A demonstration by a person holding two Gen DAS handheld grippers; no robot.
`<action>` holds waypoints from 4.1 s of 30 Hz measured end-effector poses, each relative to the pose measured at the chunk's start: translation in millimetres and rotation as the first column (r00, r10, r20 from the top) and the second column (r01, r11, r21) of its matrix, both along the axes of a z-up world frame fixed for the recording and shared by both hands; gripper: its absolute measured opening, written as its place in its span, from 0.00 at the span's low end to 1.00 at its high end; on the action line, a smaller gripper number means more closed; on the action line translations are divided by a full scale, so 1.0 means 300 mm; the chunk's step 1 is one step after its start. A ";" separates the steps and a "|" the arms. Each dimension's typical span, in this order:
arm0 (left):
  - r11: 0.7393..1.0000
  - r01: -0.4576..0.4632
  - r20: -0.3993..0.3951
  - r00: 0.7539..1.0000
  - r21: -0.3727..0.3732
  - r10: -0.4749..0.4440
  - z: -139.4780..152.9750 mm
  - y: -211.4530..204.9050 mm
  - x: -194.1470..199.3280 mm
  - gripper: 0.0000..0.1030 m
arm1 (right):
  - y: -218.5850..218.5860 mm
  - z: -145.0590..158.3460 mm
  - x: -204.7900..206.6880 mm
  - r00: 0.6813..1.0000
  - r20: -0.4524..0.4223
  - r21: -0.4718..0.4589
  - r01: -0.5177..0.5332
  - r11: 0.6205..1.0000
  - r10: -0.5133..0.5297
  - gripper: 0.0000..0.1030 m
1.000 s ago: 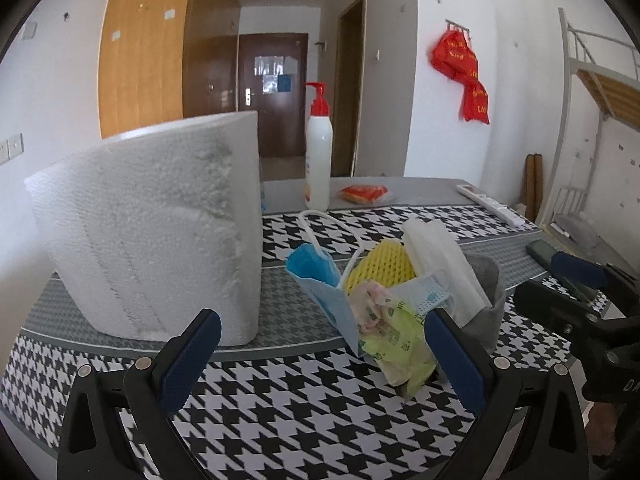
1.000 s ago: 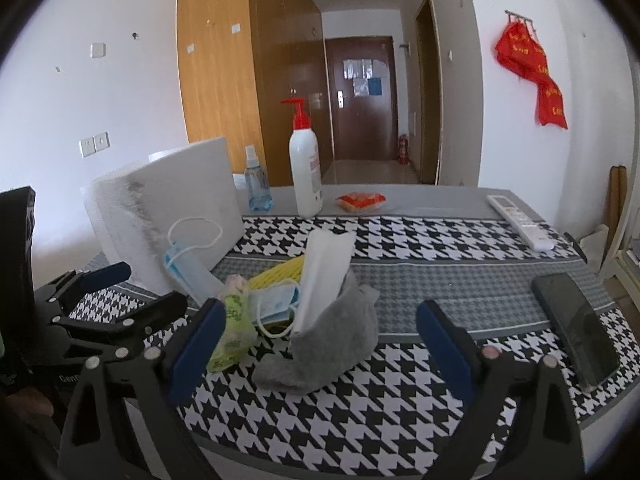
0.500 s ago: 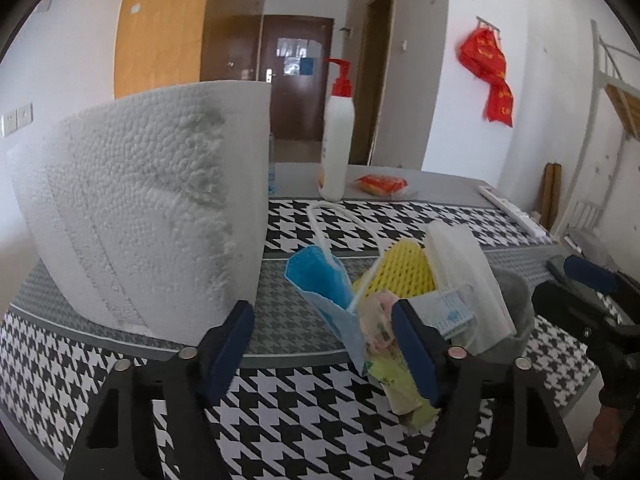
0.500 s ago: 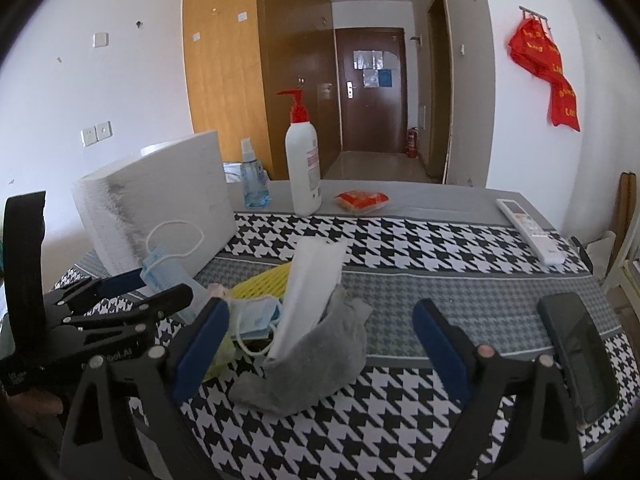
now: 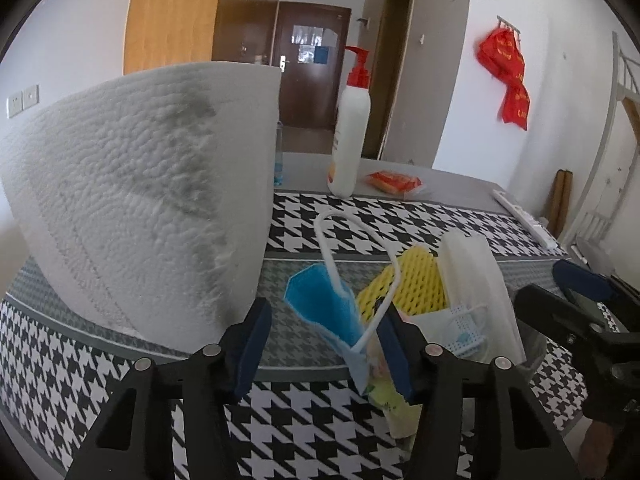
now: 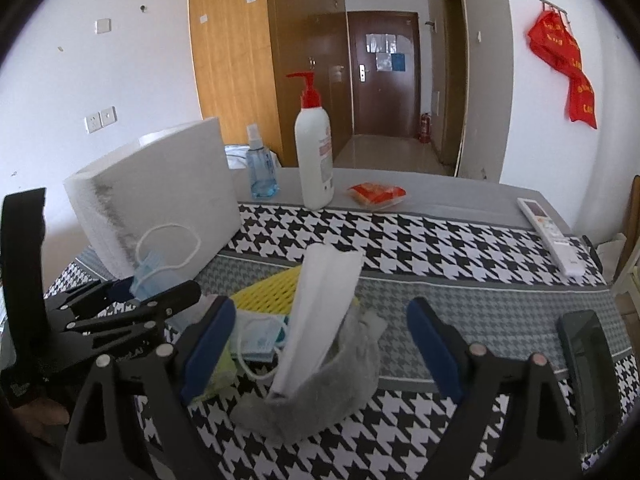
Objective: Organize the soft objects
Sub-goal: 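Grasp the blue face mask with the left gripper while the right gripper grasps the white tissue, then lift the blue mask with the left gripper while the right gripper pulls the tissue up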
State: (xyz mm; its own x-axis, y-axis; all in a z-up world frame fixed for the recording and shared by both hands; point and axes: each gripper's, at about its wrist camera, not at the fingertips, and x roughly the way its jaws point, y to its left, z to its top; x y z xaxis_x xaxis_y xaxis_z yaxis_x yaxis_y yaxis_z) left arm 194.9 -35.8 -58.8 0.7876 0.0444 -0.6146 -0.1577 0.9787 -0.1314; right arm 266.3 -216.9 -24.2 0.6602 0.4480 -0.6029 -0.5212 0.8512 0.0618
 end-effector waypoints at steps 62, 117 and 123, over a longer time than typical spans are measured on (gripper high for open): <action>0.996 0.071 0.141 0.987 0.054 -0.078 0.177 0.013 -0.098 0.06 | 0.037 0.036 -0.020 0.996 -0.068 0.000 -0.059 0.998 0.059 0.09; 0.993 0.108 0.200 0.973 0.056 -0.117 0.247 0.085 -0.133 0.06 | 0.071 0.098 -0.035 0.998 -0.047 0.045 -0.044 0.998 0.046 0.05; 0.993 0.103 0.207 0.972 0.051 -0.112 0.248 0.094 -0.135 0.06 | 0.125 0.051 -0.042 0.994 -0.063 -0.031 -0.096 0.995 0.094 0.08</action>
State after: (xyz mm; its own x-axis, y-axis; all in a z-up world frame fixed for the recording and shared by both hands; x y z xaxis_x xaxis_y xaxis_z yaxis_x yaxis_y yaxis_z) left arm 154.3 -7.7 15.7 0.8998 -0.0263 -0.4355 -0.0246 0.9935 -0.1108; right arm 253.8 -179.4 -8.9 0.5766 0.4857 -0.6569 -0.5958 0.8002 0.0686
